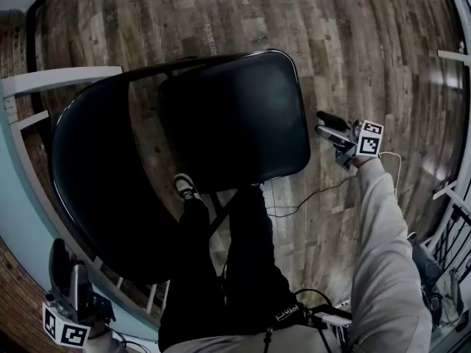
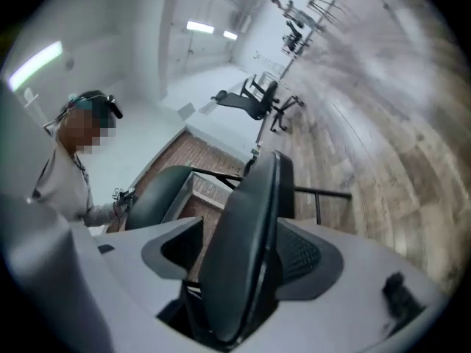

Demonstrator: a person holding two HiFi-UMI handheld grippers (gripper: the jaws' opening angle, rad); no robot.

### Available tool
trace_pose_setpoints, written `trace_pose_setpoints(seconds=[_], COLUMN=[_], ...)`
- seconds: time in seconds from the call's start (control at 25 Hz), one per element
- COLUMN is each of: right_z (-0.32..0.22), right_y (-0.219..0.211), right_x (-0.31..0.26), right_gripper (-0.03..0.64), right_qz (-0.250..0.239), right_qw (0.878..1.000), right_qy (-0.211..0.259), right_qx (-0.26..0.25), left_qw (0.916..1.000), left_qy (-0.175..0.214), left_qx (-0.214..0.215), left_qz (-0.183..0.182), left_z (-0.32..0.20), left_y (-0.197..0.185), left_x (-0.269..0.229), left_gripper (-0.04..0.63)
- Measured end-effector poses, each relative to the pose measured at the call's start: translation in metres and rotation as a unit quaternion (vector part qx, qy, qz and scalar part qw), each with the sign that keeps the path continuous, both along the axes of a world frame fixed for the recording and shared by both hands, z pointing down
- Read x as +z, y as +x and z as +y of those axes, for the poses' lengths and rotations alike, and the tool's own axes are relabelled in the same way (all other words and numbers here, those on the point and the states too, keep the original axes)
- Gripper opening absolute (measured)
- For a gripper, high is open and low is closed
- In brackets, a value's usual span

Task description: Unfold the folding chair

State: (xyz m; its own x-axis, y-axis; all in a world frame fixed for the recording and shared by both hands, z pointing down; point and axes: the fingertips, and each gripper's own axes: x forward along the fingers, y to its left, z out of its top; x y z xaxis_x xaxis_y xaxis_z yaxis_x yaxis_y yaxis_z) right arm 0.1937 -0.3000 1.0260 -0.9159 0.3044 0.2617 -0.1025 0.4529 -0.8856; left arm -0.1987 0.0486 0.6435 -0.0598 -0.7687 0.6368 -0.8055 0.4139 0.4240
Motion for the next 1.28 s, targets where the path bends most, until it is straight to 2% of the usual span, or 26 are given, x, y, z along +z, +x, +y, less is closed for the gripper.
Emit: trace_pose_setpoints(seconds=[0.12, 0.24, 0.4, 0.48, 0.56, 0.64, 0.76, 0.8, 0.84, 0.96, 1.0, 1.08, 1.12, 1.2, 1.28], right_z=[0.0, 0.014, 0.035, 0.055, 0.074, 0.087, 0.114, 0.127, 0.142, 0.186, 0.202, 0.228, 0.235, 0.242, 0.246], right_y=[-0.023, -0.052, -0.064, -0.058, -0.056, -0.062, -0.082, -0.087, -0.089, -0.097, -0.101, -0.104, -0.104, -0.097, -0.086], right_x=[-0.089, -0.179, -0.298, -0.352, -0.409, -0.476, -0.588, -0.618, -0.643, -0.697, -0.712, -0.741, -0.757, -0.792, -0.826], right_gripper=[0.299, 0.299, 0.299, 0.299, 0.298, 0.296, 0.27, 0.231, 0.165, 0.011, 0.009, 0.009, 0.009, 0.009, 0.009], right_qz=[-0.035, -0.057, -0.093, -0.082, -0.059, -0.055, -0.104, -0.108, -0.1, -0.051, -0.035, -0.001, 0.015, 0.034, 0.032], right_qw=[0.995, 0.987, 0.981, 0.978, 0.968, 0.958, 0.951, 0.946, 0.939, 0.918, 0.912, 0.897, 0.887, 0.865, 0.849], right_qy=[0.088, 0.15, 0.169, 0.193, 0.242, 0.283, 0.289, 0.302, 0.325, 0.391, 0.406, 0.44, 0.46, 0.494, 0.513], right_qx=[0.012, 0.001, 0.012, 0.007, -0.009, -0.005, 0.036, 0.044, 0.046, 0.04, 0.037, 0.041, 0.049, 0.078, 0.12], left_qw=[0.9995, 0.9966, 0.9883, 0.9826, 0.9737, 0.9601, 0.9387, 0.9326, 0.9268, 0.9078, 0.8996, 0.8829, 0.8783, 0.8782, 0.8807], left_qy=[0.006, 0.023, 0.067, 0.098, 0.127, 0.154, 0.189, 0.204, 0.22, 0.267, 0.282, 0.309, 0.318, 0.326, 0.329], left_qx=[0.031, 0.078, 0.13, 0.151, 0.18, 0.219, 0.265, 0.274, 0.28, 0.296, 0.306, 0.324, 0.326, 0.318, 0.309], left_qz=[-0.004, -0.012, -0.043, -0.046, -0.058, -0.081, -0.113, -0.117, -0.118, -0.131, -0.134, -0.14, -0.145, -0.146, -0.143], left_z=[-0.004, -0.018, -0.035, -0.036, -0.04, -0.045, -0.043, -0.042, -0.041, -0.038, -0.036, -0.033, -0.034, -0.038, -0.04], left_y=[0.003, 0.009, 0.014, 0.024, 0.03, 0.034, 0.036, 0.037, 0.039, 0.043, 0.047, 0.056, 0.059, 0.061, 0.064], left_x=[-0.015, -0.032, -0.087, -0.127, -0.162, -0.198, -0.259, -0.278, -0.296, -0.346, -0.361, -0.386, -0.394, -0.403, -0.407], left_gripper=[0.348, 0.357, 0.356, 0.356, 0.356, 0.353, 0.274, 0.235, 0.193, 0.044, 0.009, 0.008, 0.008, 0.008, 0.006])
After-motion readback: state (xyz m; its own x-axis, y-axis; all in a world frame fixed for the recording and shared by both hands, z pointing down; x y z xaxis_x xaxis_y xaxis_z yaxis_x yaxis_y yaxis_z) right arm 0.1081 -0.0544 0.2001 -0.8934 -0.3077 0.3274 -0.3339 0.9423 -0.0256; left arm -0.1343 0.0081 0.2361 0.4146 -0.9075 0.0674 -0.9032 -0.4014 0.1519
